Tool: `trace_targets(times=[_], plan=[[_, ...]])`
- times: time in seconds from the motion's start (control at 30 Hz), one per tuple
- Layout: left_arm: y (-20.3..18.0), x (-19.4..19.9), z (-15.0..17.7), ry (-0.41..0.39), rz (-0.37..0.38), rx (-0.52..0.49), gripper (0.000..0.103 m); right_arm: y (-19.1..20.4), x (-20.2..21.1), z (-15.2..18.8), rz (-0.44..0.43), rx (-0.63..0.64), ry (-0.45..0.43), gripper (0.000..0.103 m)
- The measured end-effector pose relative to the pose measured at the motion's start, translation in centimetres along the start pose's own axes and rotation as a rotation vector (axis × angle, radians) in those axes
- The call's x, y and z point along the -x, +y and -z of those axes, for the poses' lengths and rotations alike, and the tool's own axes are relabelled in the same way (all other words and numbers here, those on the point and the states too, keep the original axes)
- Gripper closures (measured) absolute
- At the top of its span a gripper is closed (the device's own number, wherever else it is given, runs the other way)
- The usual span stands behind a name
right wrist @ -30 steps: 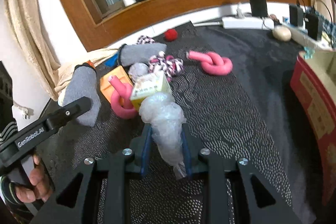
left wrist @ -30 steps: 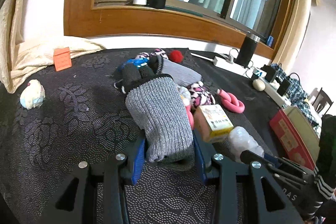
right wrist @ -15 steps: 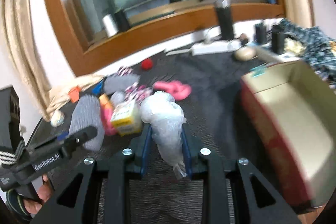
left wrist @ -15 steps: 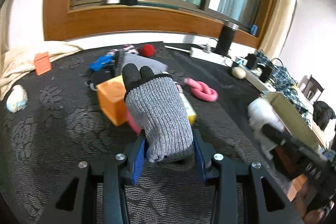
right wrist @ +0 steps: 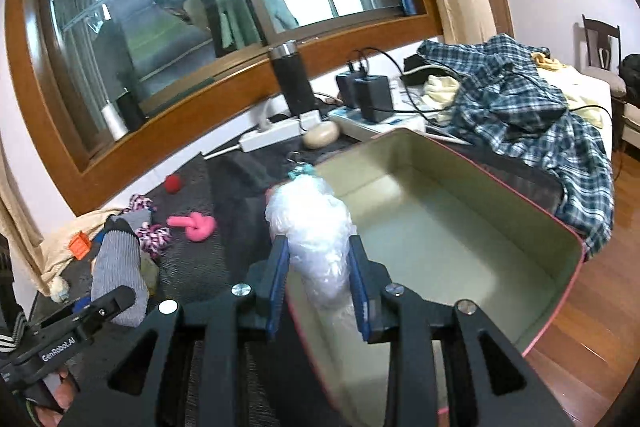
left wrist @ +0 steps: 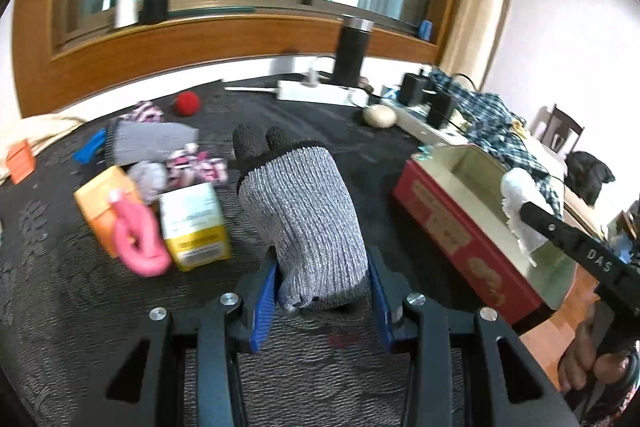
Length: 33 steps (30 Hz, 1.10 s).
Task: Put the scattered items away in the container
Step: 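Carry the bag and sock in both tools over to the red tin box, then open the right tool over the tin box while the left tool releases the sock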
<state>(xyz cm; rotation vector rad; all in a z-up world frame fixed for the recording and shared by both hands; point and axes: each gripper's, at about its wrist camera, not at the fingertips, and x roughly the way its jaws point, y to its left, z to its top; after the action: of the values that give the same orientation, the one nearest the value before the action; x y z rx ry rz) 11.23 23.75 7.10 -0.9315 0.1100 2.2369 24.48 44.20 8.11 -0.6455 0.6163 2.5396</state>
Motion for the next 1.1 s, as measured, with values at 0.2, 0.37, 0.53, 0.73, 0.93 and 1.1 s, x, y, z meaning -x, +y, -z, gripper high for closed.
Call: trace_targets(times=[0.2, 0.37, 0.53, 0.73, 0.93, 1.1], plan=[[-3.0, -0.8, -0.3, 0.013, 0.028, -0.049, 0.061, -2.6, 1.0, -0.5, 0.02, -0.068, -0.04, 0.034], [-4.5, -1.1, -0.7, 0.021, 0.042, -0.083, 0.061, -3.9, 2.1, -1.2, 0.038, -0.12, -0.089, 0.033], [-6.6, -1.4, -1.4, 0.021, 0.072, -0.131, 0.061, -4.8, 2.8, -1.5, 0.076, -0.147, -0.133, 0.028], [-10.8, -2.8, -2.6, 0.025, 0.139, -0.206, 0.061, -6.4, 3.7, -1.9, 0.146, -0.185, -0.183, 0.025], [-14.7, -4.2, -3.7, 0.036, 0.2, -0.264, 0.061, -8.5, 4.5, -2.1, 0.19, -0.25, -0.214, 0.025], [-16.8, -5.2, -4.1, 0.055, 0.253, -0.282, 0.047, -8.9, 4.7, -2.0, 0.207, -0.263, -0.222, 0.025]])
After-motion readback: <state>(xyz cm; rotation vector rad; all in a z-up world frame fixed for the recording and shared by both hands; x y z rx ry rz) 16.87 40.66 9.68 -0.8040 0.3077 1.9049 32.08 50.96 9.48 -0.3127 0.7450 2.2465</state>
